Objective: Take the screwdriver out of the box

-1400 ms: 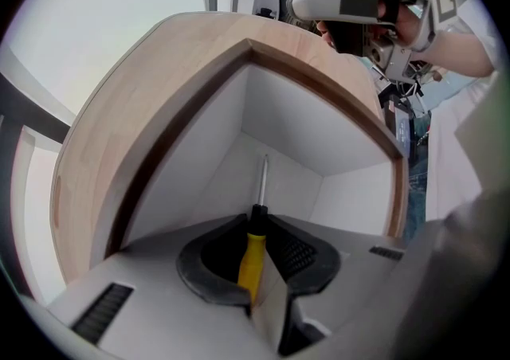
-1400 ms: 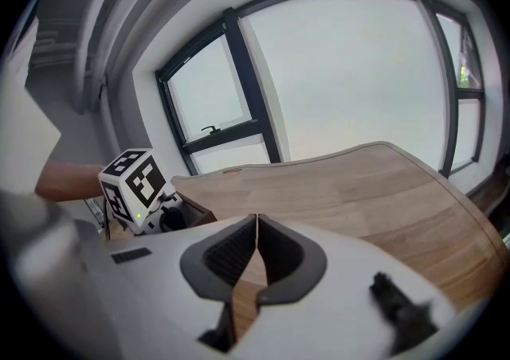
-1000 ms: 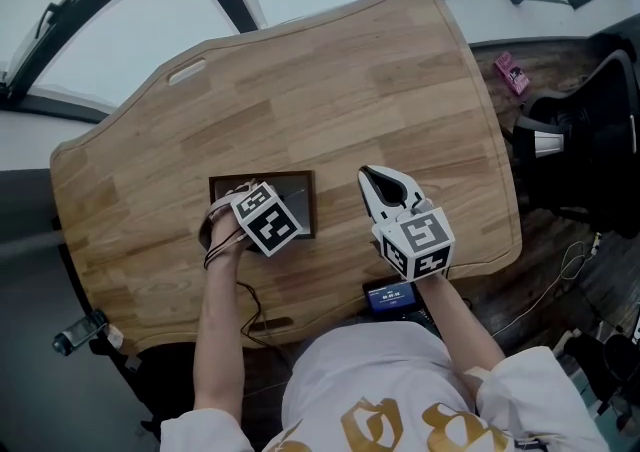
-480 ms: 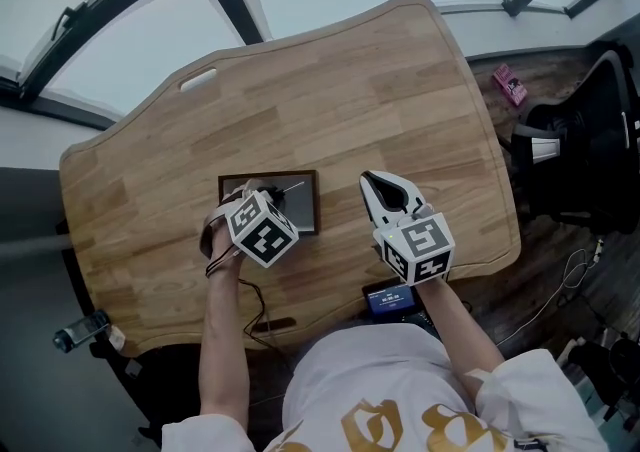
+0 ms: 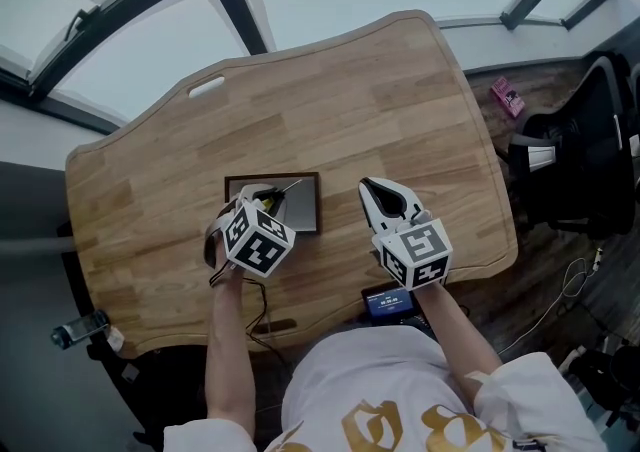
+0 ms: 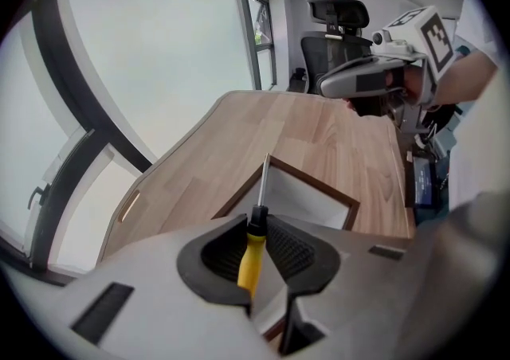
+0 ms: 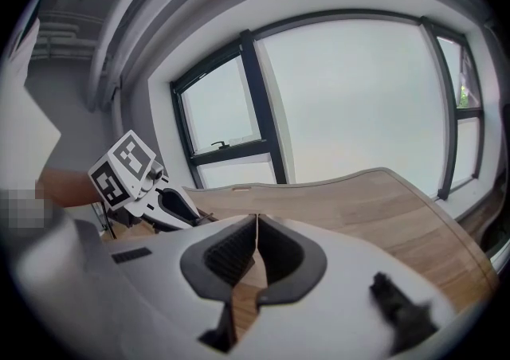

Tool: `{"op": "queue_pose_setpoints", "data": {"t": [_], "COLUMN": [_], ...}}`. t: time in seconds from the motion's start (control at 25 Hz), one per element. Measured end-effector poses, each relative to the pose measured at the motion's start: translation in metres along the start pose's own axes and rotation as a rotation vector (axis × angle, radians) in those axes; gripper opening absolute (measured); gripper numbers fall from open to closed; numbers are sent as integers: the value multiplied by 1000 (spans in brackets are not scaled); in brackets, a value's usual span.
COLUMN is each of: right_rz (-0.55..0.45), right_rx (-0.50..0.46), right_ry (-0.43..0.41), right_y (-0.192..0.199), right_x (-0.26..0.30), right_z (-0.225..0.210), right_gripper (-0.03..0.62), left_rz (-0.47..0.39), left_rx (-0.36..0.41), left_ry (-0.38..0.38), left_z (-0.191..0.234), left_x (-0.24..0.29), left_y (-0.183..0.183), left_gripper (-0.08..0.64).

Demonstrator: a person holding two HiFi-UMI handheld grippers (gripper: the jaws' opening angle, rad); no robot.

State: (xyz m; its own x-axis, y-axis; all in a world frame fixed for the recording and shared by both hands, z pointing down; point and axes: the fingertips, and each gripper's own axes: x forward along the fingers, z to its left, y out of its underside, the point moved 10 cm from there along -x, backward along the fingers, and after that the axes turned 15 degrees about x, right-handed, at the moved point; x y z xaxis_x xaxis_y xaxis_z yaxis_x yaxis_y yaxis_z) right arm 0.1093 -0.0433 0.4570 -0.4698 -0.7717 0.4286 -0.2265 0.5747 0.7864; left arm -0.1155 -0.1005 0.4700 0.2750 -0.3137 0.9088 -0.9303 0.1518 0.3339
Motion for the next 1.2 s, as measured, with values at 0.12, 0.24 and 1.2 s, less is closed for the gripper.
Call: {"op": "queue_pose_setpoints", "data": {"t": [0.12,0.24,1.2], "right_rz": [-14,-24,-104], "right_rx": [11,11,-26], "right_ry": [-7,-12,-77], "right_y": [-3,-6,-16], "right_x": [-4,-5,-39], "right_z": [2,6,44], "right_gripper": [32,32,32], "left_rz": [-35,-66,-305], "left_rx": [-43,-82,-291], "left_ry": [-30,-59,-275], "left_z": [-1,-1,-30], "left_x": [-8,-17,-86], "left_y": [1,3,15], "left_gripper": [78,78,78]}}
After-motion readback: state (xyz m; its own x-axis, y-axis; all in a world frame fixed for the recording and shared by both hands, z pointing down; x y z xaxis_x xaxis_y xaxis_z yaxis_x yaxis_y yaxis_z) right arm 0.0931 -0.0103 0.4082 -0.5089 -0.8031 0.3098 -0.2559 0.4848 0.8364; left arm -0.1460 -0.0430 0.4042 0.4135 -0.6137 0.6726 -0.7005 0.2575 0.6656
